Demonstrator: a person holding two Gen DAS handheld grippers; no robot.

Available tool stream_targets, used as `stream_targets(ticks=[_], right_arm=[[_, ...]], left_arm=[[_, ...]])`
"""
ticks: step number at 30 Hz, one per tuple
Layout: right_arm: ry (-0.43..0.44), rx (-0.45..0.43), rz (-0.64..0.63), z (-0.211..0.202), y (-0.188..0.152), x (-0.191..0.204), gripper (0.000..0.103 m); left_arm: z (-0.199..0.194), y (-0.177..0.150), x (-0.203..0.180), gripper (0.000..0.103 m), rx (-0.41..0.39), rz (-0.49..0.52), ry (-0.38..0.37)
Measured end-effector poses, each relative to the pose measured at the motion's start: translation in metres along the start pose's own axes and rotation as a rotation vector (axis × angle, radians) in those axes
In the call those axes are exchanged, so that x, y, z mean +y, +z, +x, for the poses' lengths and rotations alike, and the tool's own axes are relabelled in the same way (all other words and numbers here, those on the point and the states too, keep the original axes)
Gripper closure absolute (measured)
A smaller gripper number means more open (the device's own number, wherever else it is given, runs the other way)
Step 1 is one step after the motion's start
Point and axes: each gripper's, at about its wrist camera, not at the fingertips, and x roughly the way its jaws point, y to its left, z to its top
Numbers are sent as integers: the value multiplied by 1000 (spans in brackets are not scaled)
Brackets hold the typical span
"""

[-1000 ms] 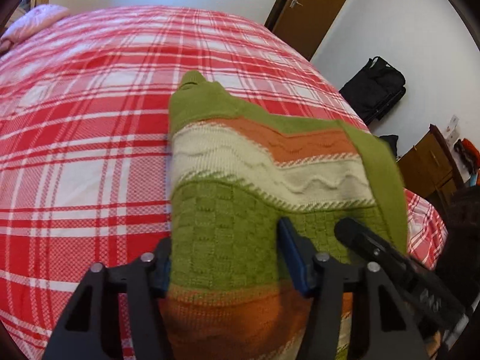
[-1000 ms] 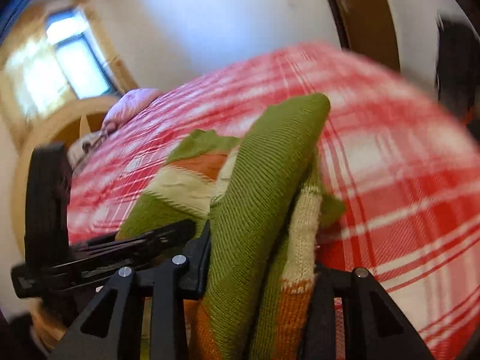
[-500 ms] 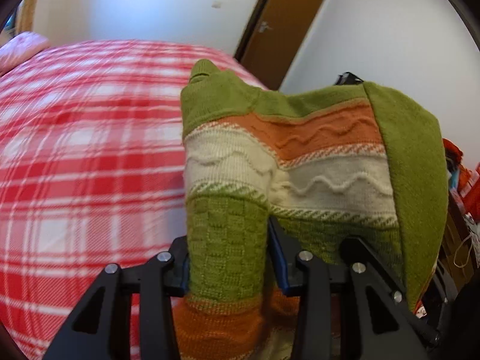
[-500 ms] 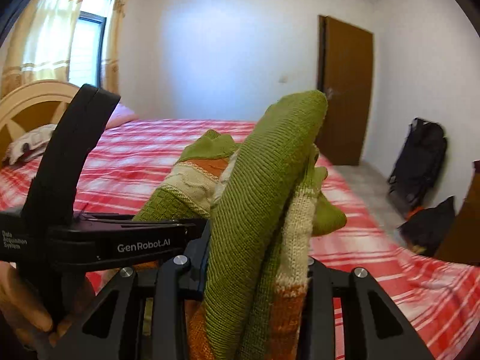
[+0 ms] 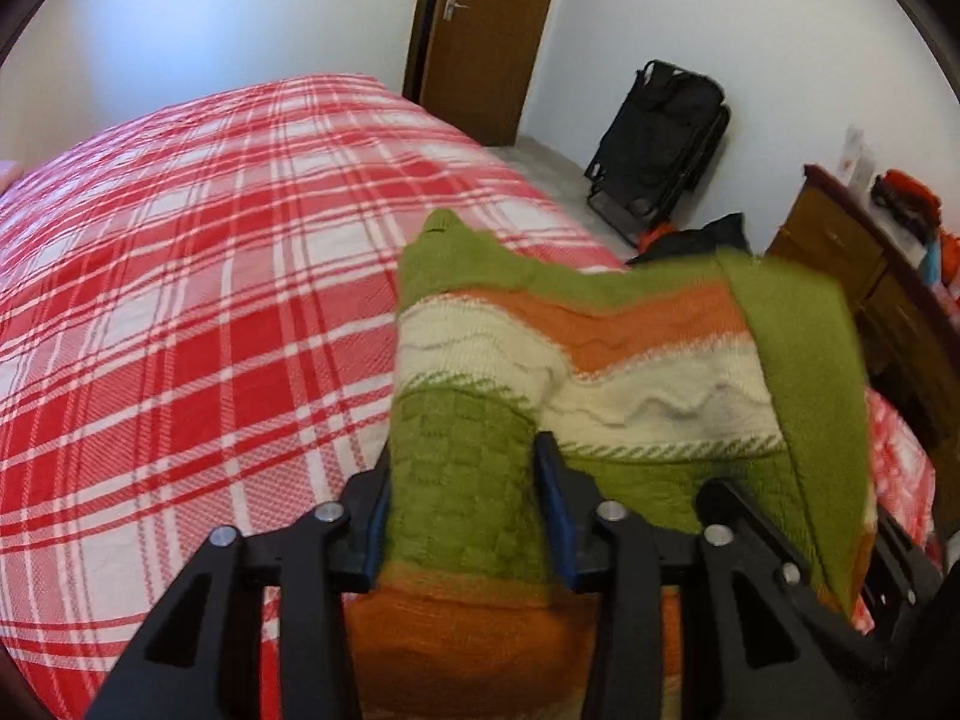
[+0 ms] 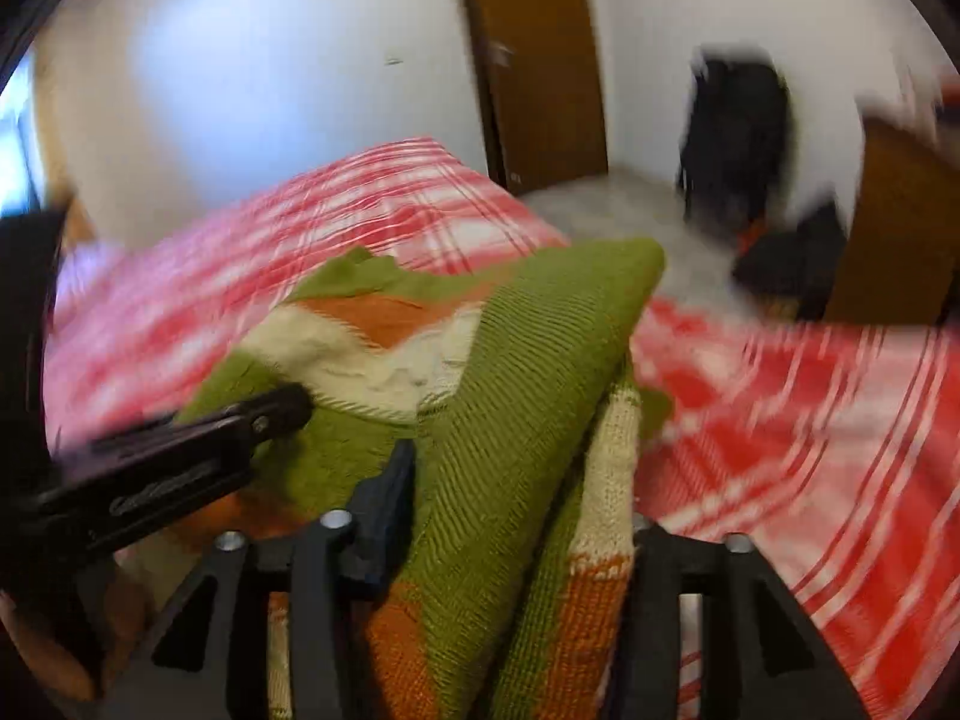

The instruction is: Fold small clothes

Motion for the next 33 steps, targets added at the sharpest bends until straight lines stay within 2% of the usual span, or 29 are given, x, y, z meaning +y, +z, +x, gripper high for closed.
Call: stream_targets(ticks=[1,3,5,7,8,10,12,13,15,18,21,24,28,33], right_arm=[[13,11,64,-1,0,-11,40],[35,11,134,-6,1,-25,39],[13,-31,177,-21,-2,-35,39],[-122,-114,181,-48,0,-40,39],[-163,-149,164,-61,0,-37,39],[-135,-192,94,-86,-2,-23,44],[-103,-184,-9,-97,-7,0,59],[-96,-169,-72,-97,-11,15,62],[-68,-140,-133,-95,-21,33,72],[-39,-57,-128,-84,-34,43,72],[-64,18,-126,-71,-50,42,72],[-106,15,-132,-63,-57,36,73],[-122,24,-116,-63,-59,34,73],[-124,6,-113,-93,-74,41,72]], left_arm=[[0,0,2,46,-5,-2,-2],[1,1,7,32,7,-14,7],[2,1,8,27,22,-29,8],[-5,-2,10,26,33,-28,3],[-12,-7,6,26,33,-24,11],[-29,-12,7,27,20,-1,39],[-39,-17,8,27,-1,36,74],[-49,-23,6,26,-21,55,113],[-54,-32,5,26,-27,67,143],[-54,-46,2,26,-9,74,170],[-60,-56,-3,26,-8,94,196],[-60,-65,-8,23,5,127,246],[-64,-74,-9,23,30,130,247],[-75,-87,-13,23,41,161,269]])
